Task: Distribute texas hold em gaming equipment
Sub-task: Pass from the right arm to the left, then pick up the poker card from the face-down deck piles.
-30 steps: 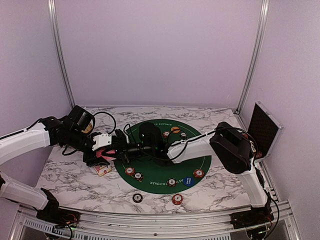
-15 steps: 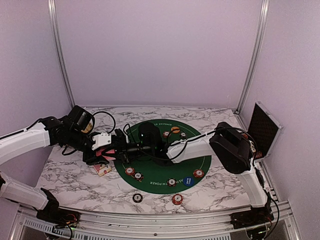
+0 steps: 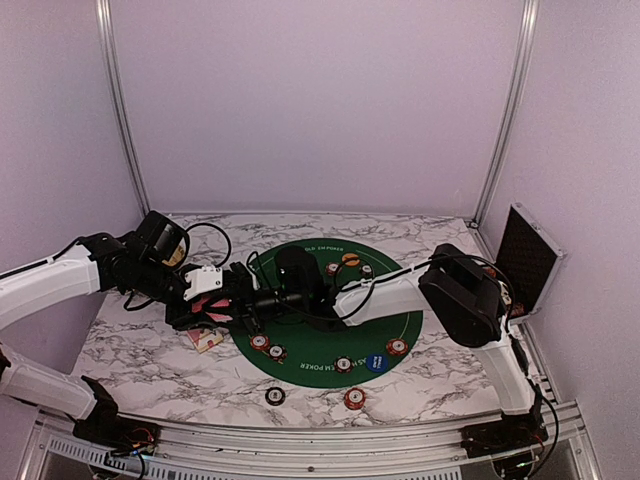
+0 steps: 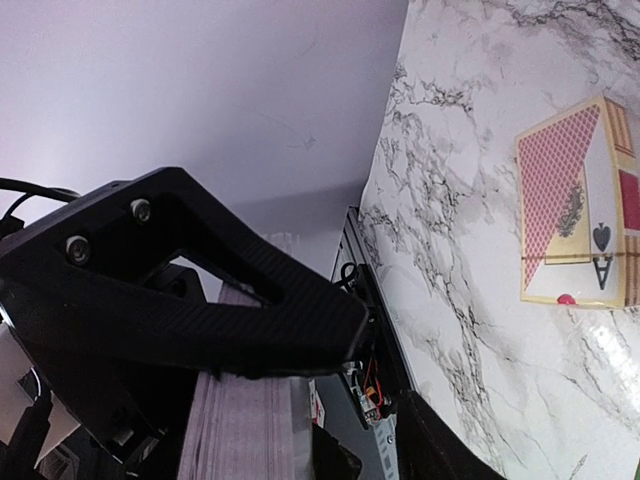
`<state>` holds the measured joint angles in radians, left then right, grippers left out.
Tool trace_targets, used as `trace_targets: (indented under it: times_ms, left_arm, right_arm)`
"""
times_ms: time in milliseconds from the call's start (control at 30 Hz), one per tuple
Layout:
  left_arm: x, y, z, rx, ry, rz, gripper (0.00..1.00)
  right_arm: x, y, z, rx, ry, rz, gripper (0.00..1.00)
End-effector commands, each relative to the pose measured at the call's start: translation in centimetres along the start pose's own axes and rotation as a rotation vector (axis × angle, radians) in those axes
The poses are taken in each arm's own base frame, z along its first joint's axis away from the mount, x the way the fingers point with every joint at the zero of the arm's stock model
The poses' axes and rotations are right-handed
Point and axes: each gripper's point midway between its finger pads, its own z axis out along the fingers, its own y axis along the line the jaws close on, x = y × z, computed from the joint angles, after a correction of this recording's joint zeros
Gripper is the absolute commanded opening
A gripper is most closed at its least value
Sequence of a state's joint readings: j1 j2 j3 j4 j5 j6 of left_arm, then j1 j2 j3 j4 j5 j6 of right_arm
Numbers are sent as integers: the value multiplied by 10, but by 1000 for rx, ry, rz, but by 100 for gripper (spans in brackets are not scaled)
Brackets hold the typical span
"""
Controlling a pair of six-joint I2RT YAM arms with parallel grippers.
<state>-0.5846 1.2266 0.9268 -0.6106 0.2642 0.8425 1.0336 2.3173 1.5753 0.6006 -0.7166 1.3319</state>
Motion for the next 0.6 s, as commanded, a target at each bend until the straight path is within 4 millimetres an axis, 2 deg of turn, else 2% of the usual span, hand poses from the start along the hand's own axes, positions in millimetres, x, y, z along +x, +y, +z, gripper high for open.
trace_targets:
  times_ms: [0,267,433,567]
  left_arm:
    - [-13,4,-11,-16,-41,14,48]
    - [-6,3,-7,-16,-16,14,47]
    - [-6,3,-7,-19,-15,15,46]
    - [-5,4,-8,-25,-12,18,43]
  right_arm:
    - [-5,13,-2,-19,-5,-19,56]
    - [-7,19,1,-51,0,-10,60]
    - [-7,11,3,-37,2,8,58]
    - [-11,2,-5,20,-20,2,57]
